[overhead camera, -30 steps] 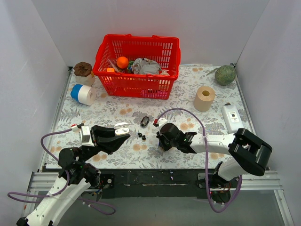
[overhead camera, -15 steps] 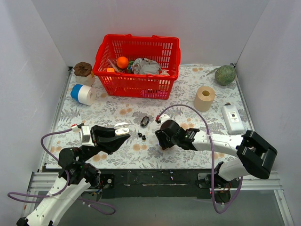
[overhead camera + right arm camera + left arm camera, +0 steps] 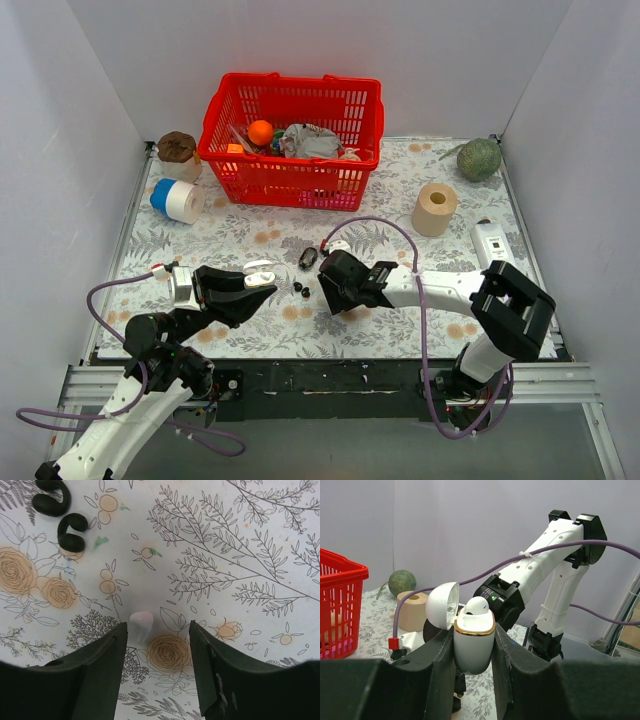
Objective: Insert the wireless bluetooth earbuds into the charging case
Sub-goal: Pick up the earbud from the center of the board.
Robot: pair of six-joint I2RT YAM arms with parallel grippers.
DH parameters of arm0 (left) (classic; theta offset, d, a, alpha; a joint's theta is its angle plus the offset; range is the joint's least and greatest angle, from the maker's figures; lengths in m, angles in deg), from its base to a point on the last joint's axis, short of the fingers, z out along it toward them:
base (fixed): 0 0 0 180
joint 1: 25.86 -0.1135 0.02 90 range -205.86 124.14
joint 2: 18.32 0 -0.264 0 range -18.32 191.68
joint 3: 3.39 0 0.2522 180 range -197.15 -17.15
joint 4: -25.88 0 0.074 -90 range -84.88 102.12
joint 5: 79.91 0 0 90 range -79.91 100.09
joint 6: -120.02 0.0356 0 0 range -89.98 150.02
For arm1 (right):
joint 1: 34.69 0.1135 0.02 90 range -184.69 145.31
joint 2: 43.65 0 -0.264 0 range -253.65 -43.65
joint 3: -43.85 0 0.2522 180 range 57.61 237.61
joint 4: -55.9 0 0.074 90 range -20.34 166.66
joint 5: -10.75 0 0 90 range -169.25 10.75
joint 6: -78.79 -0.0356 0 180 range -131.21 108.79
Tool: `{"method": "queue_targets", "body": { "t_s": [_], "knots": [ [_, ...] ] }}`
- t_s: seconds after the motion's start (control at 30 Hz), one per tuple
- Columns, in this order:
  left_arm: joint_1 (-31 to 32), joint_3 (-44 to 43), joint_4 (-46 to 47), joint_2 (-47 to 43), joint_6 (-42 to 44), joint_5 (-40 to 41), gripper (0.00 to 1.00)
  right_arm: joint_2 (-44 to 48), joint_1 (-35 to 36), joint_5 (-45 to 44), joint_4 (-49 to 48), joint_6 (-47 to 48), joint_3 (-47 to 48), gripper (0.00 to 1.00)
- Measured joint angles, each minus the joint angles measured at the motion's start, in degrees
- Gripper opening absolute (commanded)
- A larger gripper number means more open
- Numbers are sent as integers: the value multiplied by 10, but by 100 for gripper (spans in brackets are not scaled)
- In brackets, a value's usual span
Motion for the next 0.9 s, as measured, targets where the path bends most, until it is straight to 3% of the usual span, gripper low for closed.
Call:
{"method": "queue_targets", "body": {
  "t_s": [0.47, 0.9],
  "knots": [
    [0, 0, -7, -9, -4, 2, 0, -51, 15, -22, 34, -49, 35, 57],
    [0, 1, -13, -28, -5, 4, 0, -59, 17, -31, 37, -54, 42, 42]
  ]
}}
